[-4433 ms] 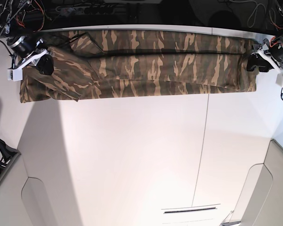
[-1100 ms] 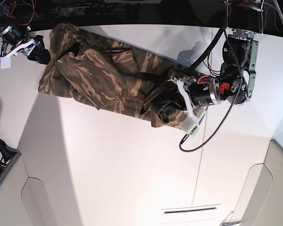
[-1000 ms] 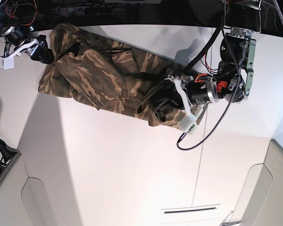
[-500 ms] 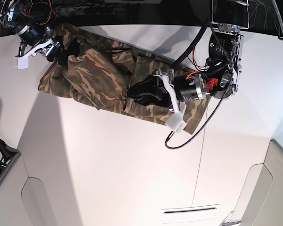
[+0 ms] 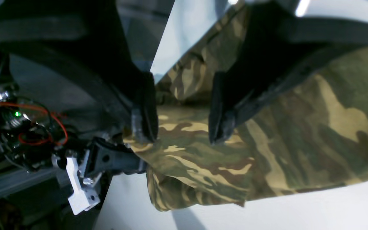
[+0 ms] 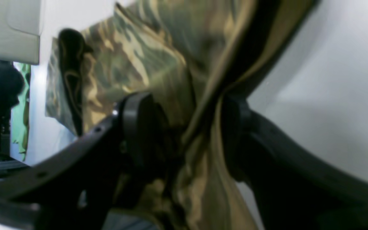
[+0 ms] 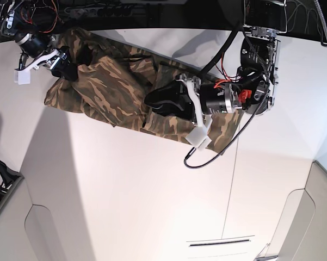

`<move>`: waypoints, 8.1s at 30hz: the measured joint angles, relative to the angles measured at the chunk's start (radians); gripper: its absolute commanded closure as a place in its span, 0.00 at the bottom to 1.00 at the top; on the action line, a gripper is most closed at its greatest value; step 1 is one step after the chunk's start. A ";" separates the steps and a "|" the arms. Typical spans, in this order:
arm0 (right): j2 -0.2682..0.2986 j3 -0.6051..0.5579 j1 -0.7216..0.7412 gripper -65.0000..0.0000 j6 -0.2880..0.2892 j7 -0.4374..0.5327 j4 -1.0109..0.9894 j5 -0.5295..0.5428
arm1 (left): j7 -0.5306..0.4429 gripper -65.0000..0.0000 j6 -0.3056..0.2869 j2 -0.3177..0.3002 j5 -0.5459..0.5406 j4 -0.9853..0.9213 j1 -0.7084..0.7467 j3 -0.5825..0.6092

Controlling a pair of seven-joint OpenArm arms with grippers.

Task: Fold the T-shirt properly
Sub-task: 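Fold the strip end with the left gripper toward the right gripper, then release with the left gripper and grasp the folded bundle with the right gripper, then press and flatten the folded bundle with the right gripper, then grasp the bundle's folded edge with the left gripper and tuck it under, then hold the bundle with both grippers and drag it toward the table center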

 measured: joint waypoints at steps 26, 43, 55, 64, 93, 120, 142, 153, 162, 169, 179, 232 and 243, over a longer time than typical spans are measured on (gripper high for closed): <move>0.032 0.008 0.045 1.00 0.007 0.027 0.000 -0.121 | -0.010 0.55 -0.023 -0.117 -0.002 0.090 -0.005 -0.080; 0.391 0.144 0.168 1.00 0.003 -0.095 0.000 -0.053 | -0.035 0.55 -0.026 -0.197 0.004 0.090 0.157 -0.157; 0.303 0.016 0.342 1.00 0.014 -0.195 0.167 0.030 | -0.192 0.55 -0.027 -0.074 0.233 0.015 0.217 -0.155; 0.101 -0.275 0.337 1.00 0.010 -0.204 0.264 -0.050 | -0.214 0.55 -0.026 -0.011 0.233 -0.066 0.217 -0.153; -0.028 -0.596 0.335 0.49 0.006 -0.107 0.263 -0.226 | -0.137 0.55 -0.027 -0.014 0.180 -0.066 0.217 -0.157; 0.038 -0.407 0.264 0.98 0.003 -0.103 0.076 -0.121 | -0.169 0.55 -0.026 -0.014 0.179 -0.066 0.217 -0.158; -0.092 -0.442 0.339 1.00 0.003 -0.096 0.217 -0.181 | -0.112 1.00 -0.026 -0.103 0.036 0.078 0.221 -0.159; -0.053 -0.255 0.529 1.00 0.006 0.083 -0.008 -0.356 | -0.185 1.00 -0.027 -0.003 0.099 0.195 0.215 0.004; -0.043 -0.256 0.725 1.00 -0.001 0.111 -0.396 -0.363 | -0.401 1.00 0.217 0.122 0.537 0.024 0.113 0.097; -0.045 -0.256 0.692 1.00 -0.001 0.110 -0.452 -0.364 | -0.401 0.54 0.263 0.119 0.569 -0.035 0.055 0.094; -0.043 -0.256 0.648 1.00 -0.001 0.111 -0.452 -0.359 | -0.401 0.54 0.263 0.134 0.516 -0.035 0.061 0.096; -0.042 -0.256 0.617 1.00 -0.001 0.114 -0.452 -0.367 | -0.391 1.00 0.290 0.013 0.688 0.112 0.097 0.162; -0.042 -0.256 0.648 0.82 -0.001 0.106 -0.452 -0.259 | -0.386 1.00 0.309 -0.053 0.707 0.112 0.116 0.163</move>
